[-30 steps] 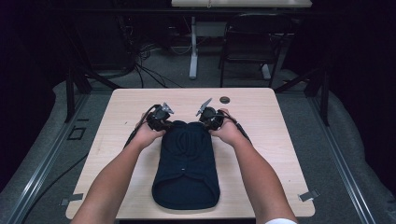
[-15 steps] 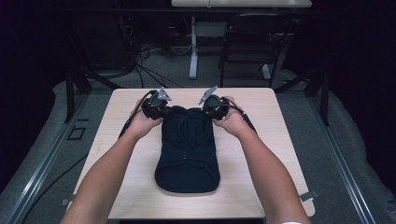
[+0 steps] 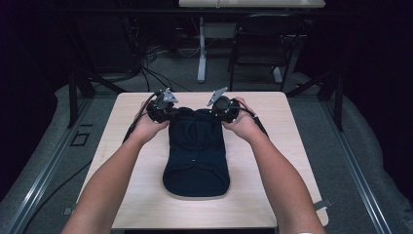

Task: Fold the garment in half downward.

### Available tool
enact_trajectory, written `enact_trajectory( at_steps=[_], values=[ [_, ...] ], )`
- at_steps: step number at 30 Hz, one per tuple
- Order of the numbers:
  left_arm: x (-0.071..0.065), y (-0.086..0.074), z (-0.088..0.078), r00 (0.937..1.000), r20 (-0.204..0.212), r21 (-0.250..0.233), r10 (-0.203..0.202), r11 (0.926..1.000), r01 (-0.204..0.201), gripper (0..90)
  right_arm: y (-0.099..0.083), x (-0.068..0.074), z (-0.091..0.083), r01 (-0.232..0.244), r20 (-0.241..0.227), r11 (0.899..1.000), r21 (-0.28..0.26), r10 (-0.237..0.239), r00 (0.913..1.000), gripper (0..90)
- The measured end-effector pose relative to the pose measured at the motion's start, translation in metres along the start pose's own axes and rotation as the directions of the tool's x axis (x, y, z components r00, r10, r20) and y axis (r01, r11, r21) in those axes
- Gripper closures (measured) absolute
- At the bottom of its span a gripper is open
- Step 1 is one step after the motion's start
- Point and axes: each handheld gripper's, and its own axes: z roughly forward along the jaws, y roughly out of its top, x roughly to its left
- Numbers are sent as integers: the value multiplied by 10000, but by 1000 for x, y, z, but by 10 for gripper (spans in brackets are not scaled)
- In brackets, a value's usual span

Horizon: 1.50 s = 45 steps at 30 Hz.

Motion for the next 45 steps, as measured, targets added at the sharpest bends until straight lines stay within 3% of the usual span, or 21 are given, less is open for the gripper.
enact_trajectory(
  at_steps=[5, 8, 11, 12, 13, 16, 18, 20, 22, 24, 31, 38, 45],
  values=[
    [3, 9, -8, 9987, -518, -205, 38, 9998, -49, 811, 11, -3, -7, 201, 449, 9998, -29, -200, 9988, 845],
    [6, 15, -15, 9960, -882, -453, 109, 9989, -149, 811, 19, -6, -15, 151, 875, 9993, -350, -120, 9961, 844],
    [11, 30, -32, 9880, -1527, -888, 212, 9954, -351, 811, 27, -10, -25, 127, 1421, 9978, -650, -34, 9898, 844],
    [11, 30, -32, 9880, -1527, -888, 212, 9954, -351, 811, 27, -10, -25, 127, 1421, 9978, -650, -34, 9898, 844],
    [13, 37, -41, 9830, -1818, -1129, 245, 9926, -456, 810, 34, -12, -33, 138, 1814, 9954, -949, 37, 9834, 843],
    [12, 42, -51, 9736, -2259, -1452, 338, 9871, -679, 811, 40, -13, -44, 120, 2188, 9897, -1430, 197, 9756, 842],
    [8, 40, -49, 9698, -2336, -1122, 697, 9888, -980, 811, 40, -11, -44, 176, 2142, 9896, -1429, 135, 9767, 842],
    [1, 37, -46, 9671, -2367, -945, 928, 9885, -1180, 810, 38, -7, -41, 400, 2126, 9921, -1193, -138, 9770, 842],
    [-2, 34, -44, 9678, -2351, -938, 899, 9890, -1147, 811, 36, -5, -38, 402, 2122, 9928, -1129, -155, 9771, 842],
    [-10, 27, -40, 9668, -2291, -749, 1129, 9883, -1331, 811, 30, 1, -33, 330, 1977, 9939, -1056, -116, 9802, 842],
    [-22, 10, -35, 9701, -2037, -584, 1322, 9874, -1468, 811, 20, 14, -30, 602, 1735, 9941, -906, -438, 9839, 842],
    [-21, 7, -32, 9725, -1947, -479, 1275, 9891, -1393, 810, 18, 18, -25, 629, 1601, 9950, -772, -499, 9858, 841],
    [-12, 11, -30, 9805, -1692, -597, 997, 9920, -1111, 810, 21, 12, -24, 568, 1565, 9954, -773, -441, 9867, 841]
  ],
)
